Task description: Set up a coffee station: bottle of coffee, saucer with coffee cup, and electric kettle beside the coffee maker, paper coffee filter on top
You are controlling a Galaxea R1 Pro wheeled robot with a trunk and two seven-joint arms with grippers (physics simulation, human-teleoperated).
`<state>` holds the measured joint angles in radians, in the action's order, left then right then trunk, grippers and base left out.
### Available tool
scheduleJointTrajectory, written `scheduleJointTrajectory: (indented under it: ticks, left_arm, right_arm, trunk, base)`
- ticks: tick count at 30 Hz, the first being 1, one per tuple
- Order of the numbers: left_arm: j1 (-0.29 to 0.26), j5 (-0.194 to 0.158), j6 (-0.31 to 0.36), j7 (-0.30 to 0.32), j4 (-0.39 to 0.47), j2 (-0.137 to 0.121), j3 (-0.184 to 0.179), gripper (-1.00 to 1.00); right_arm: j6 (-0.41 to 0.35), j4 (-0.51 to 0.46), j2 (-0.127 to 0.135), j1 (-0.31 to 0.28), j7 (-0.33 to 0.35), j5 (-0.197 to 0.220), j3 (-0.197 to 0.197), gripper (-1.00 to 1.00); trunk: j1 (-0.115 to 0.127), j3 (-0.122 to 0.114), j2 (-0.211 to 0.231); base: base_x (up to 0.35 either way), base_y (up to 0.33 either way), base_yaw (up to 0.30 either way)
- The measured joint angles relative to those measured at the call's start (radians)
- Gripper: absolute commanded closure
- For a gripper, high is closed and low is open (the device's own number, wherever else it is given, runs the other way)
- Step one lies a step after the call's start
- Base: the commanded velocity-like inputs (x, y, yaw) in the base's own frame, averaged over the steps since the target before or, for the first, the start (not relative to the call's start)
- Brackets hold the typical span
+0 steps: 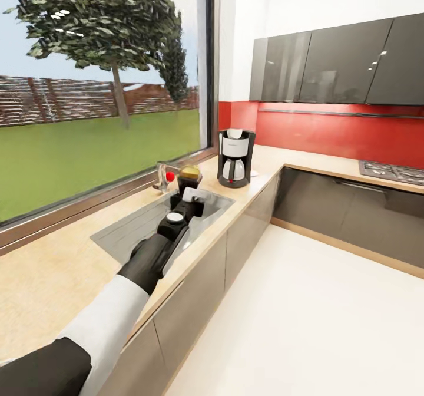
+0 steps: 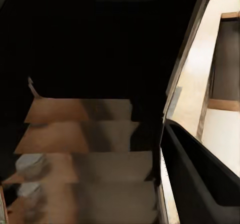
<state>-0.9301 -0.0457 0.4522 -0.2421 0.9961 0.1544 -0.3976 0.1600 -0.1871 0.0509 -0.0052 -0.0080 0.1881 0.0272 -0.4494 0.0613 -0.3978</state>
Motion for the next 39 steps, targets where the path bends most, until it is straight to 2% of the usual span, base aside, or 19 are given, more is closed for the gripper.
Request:
scheduleJointTrajectory:
  ticks: [3, 7, 8, 9, 13, 21, 22, 28, 39]
  left_arm:
    - [0.043, 0.006, -0.001, -0.003, 0.017, 0.003, -0.013, 1.0]
    - [0.093, 0.006, -0.029, -0.005, 0.03, 0.005, -0.051, 1.0]
    - [0.105, 0.003, -0.05, -0.006, 0.031, 0.005, -0.057, 1.0]
    - [0.138, 0.0, -0.102, -0.008, 0.032, 0.003, -0.064, 1.0]
    - [0.178, 0.004, -0.141, -0.011, 0.031, -0.001, -0.065, 1.0]
    - [0.256, 0.005, -0.169, -0.008, 0.033, -0.002, -0.068, 1.0]
    - [0.266, 0.005, -0.193, -0.009, 0.035, -0.002, -0.069, 1.0]
    - [0.28, 0.004, -0.244, 0.004, 0.04, -0.003, -0.07, 1.0]
    - [0.284, 0.005, -0.253, 0.006, 0.044, -0.002, -0.071, 1.0]
  right_arm:
    - [0.003, 0.0, 0.0, 0.0, 0.0, 0.001, 0.002, -1.0]
    - [0.004, -0.001, 0.0, 0.0, 0.0, 0.002, 0.003, -1.0]
    - [0.004, -0.001, 0.0, 0.0, -0.001, 0.003, 0.003, -1.0]
    - [0.005, -0.002, 0.0, 0.0, -0.001, 0.003, 0.004, -1.0]
    - [0.006, -0.003, 0.0, 0.001, -0.002, 0.003, 0.004, -1.0]
    - [0.006, -0.003, 0.0, 0.0, -0.003, 0.003, 0.004, -1.0]
    - [0.006, -0.003, 0.0, 0.0, -0.003, 0.003, 0.004, -1.0]
    - [0.006, -0.002, 0.0, 0.0, -0.003, 0.003, 0.004, -1.0]
    - [0.006, -0.002, 0.0, 0.0, -0.004, 0.001, 0.004, -1.0]
  trunk:
    - [0.0, 0.0, 0.0]
    - [0.0, 0.0, 0.0]
    - [0.0, 0.0, 0.0]
    - [0.0, 0.0, 0.0]
    - [0.0, 0.0, 0.0]
    - [0.0, 0.0, 0.0]
    - [0.0, 0.0, 0.0]
    - [0.0, 0.0, 0.0]
    - [0.001, 0.0, 0.0]
  base:
    - [0.0, 0.0, 0.0]
    - [0.0, 0.0, 0.0]
    - [0.0, 0.0, 0.0]
    - [0.0, 0.0, 0.0]
    - [0.0, 0.0, 0.0]
    - [0.0, 0.0, 0.0]
    - [0.0, 0.0, 0.0]
    - [0.029, -0.001, 0.0]
    - [0.271, -0.103, 0.0]
